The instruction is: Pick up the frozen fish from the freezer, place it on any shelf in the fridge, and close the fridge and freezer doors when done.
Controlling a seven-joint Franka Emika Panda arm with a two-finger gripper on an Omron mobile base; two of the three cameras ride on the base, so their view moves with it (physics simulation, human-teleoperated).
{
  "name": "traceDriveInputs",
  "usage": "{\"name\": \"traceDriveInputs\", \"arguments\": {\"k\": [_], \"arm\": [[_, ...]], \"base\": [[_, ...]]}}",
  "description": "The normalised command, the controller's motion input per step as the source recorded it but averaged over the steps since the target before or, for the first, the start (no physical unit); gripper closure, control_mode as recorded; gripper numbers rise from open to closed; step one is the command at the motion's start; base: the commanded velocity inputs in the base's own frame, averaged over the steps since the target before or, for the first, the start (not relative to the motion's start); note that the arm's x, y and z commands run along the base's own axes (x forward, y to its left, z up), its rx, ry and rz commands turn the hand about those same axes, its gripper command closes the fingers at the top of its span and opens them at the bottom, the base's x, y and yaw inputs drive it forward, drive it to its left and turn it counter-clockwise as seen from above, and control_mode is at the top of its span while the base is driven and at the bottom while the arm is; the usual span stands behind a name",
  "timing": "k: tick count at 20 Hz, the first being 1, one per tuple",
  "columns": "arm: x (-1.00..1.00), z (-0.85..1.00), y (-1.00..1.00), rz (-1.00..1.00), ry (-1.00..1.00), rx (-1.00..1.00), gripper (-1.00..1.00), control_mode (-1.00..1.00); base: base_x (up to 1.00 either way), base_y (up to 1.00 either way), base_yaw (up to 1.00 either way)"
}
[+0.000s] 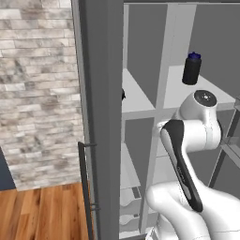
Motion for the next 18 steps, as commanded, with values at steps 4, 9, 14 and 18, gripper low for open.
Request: {"name": "traceDriveInputs", "arguments": {"k": [4, 9, 14, 18], "arm": [[0.00, 0.47, 0.16, 0.00, -0.14, 0.00, -1.00, -1.00], [0.00, 0.60, 0.06, 0.00, -0.15, 0.00, -1.00, -1.00], [0.00, 0.41, 0.02, 0.00, -0.10, 0.07, -1.00, -1.00], [0.07, 0.21, 0.11, 0.00, -0.05, 0.18, -1.00, -1.00]], "base": [[0.00, 0.00, 0.00], [0.00, 0.00, 0.00], [0.00, 0.00, 0.00], [0.00, 0.00, 0.00]]}}
